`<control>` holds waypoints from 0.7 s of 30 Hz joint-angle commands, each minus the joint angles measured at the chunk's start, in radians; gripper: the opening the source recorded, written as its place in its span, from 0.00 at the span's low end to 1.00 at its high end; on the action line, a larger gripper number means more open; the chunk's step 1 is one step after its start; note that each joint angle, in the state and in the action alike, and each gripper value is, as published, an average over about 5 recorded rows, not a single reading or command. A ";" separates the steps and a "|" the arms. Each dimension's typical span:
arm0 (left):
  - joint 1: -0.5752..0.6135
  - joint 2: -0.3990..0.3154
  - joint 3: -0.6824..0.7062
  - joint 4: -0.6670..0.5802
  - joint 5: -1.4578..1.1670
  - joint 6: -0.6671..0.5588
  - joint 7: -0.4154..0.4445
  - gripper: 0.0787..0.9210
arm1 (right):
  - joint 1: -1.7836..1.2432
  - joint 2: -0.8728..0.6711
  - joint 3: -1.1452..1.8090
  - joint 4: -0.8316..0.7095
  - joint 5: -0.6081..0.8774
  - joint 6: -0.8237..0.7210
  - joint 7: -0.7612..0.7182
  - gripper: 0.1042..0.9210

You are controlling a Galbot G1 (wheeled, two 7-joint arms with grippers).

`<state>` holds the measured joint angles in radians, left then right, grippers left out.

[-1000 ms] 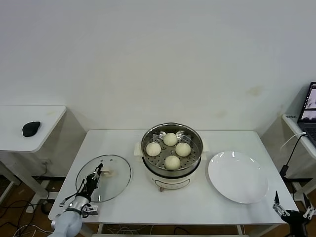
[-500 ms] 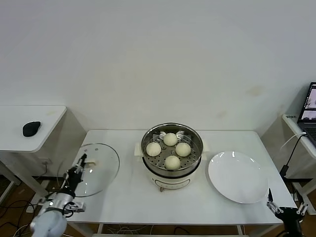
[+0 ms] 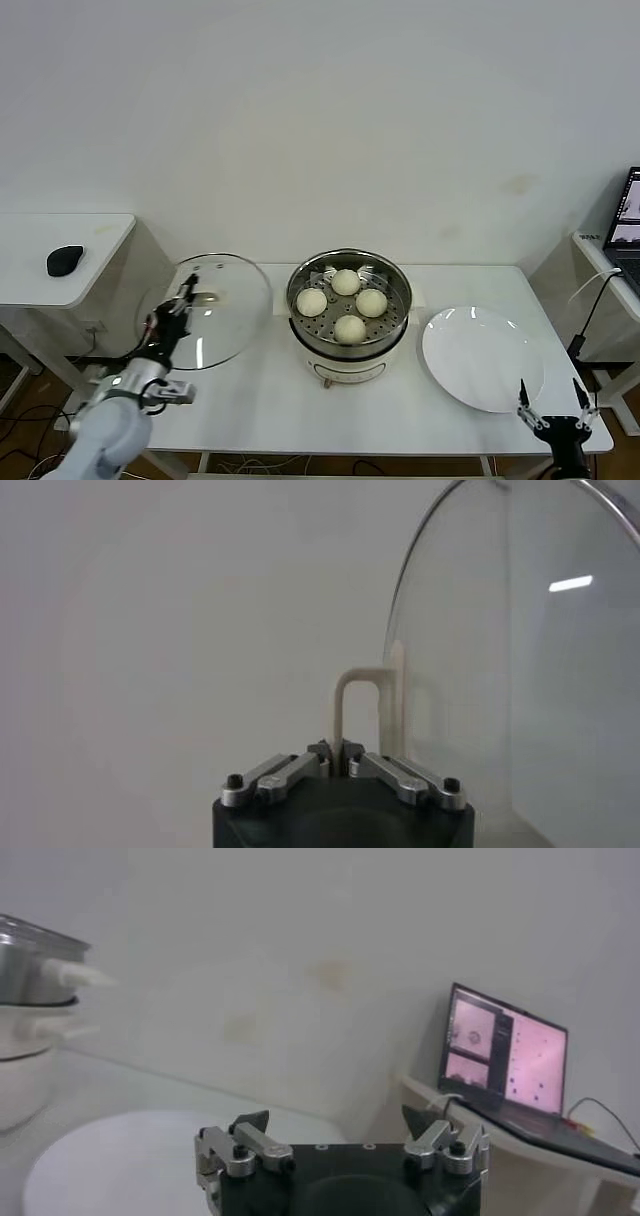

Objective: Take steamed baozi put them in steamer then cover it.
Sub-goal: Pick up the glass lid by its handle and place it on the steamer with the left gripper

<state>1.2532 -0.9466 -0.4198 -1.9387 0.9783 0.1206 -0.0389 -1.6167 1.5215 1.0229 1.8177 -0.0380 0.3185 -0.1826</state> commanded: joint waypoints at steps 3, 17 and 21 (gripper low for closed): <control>-0.343 -0.087 0.426 -0.025 0.083 0.203 0.153 0.07 | 0.003 0.038 -0.042 -0.001 -0.071 -0.003 0.017 0.88; -0.446 -0.440 0.505 0.167 0.353 0.275 0.303 0.07 | 0.021 0.054 -0.082 -0.036 -0.130 0.006 0.036 0.88; -0.446 -0.507 0.480 0.233 0.376 0.277 0.312 0.07 | 0.029 0.055 -0.092 -0.041 -0.137 0.005 0.039 0.88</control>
<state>0.8808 -1.2283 -0.0016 -1.8452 1.2178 0.3502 0.1991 -1.5948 1.5693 0.9514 1.7879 -0.1468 0.3242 -0.1495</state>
